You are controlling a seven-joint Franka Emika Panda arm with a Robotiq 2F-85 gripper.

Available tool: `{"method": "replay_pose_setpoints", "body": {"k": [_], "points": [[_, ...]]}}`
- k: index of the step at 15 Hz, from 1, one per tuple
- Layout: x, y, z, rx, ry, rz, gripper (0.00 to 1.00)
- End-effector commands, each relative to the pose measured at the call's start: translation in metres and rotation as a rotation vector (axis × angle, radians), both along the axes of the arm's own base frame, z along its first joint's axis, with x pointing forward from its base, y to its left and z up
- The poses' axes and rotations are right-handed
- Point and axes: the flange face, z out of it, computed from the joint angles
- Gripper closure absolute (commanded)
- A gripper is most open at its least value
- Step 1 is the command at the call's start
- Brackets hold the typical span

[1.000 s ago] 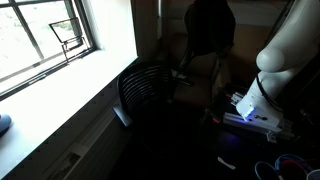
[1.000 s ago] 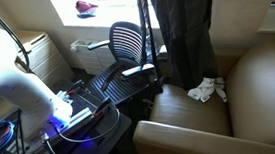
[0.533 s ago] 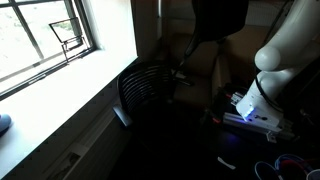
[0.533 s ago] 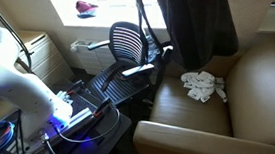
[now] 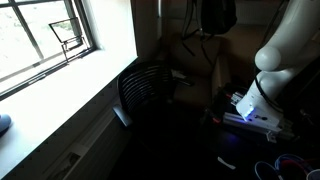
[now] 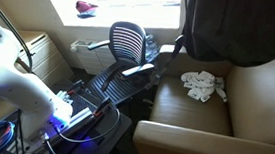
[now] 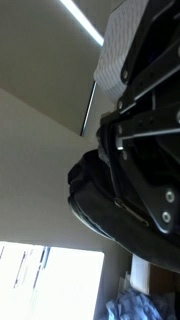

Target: Move the bag from the chair to the couch and pick up the clothing belt and hang it on the chair

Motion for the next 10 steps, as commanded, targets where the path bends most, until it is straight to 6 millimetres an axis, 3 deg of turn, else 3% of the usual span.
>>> {"method": "replay_pose_setpoints", "body": {"k": [1,5,10], "points": [[0.041,0.017,-0.074,0.078,0.051,-0.080,1.00],[0.078,0.046,-0.202,0.241,0.285,-0.123,1.00],[0.077,0.070,-0.348,0.119,0.501,-0.370,1.00]]}}
